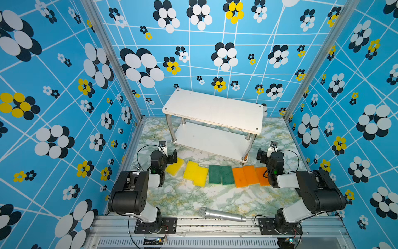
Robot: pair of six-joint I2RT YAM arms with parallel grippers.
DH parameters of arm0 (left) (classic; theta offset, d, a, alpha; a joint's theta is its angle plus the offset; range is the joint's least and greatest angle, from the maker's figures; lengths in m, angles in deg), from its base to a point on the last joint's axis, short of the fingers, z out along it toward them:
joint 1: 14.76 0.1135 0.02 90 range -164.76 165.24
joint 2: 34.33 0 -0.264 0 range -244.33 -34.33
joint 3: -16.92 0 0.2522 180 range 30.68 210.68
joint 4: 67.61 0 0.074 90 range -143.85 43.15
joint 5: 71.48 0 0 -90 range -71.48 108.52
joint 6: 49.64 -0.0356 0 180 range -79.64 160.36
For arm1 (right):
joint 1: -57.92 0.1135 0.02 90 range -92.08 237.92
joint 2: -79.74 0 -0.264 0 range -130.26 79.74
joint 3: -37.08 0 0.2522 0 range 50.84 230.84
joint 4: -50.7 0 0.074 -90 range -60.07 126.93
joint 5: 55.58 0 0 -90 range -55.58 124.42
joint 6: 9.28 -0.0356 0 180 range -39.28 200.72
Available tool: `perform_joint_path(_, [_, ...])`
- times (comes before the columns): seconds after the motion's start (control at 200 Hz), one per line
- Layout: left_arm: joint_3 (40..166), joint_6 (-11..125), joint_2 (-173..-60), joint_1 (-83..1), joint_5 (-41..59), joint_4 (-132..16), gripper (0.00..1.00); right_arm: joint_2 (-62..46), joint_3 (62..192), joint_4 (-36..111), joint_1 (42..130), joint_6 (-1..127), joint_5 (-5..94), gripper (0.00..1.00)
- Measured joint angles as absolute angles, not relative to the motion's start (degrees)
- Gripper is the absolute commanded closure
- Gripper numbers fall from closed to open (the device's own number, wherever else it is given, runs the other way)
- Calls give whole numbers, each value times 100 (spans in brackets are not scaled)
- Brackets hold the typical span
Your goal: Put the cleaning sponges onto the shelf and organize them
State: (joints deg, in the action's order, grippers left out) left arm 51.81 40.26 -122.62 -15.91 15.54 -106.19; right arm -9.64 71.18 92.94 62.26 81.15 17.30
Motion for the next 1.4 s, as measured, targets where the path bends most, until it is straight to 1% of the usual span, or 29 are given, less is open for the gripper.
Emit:
perform_joint_path(0.325, [5181,4028,-12262,-1595,1788,-10575,1,-964,7118,9294,6226,8115,1730,1])
perform_joint_path(1.399, [5181,4026,-12262,-1595,1783,-10553,1,-964,7118,9296,6226,8117,1732,1])
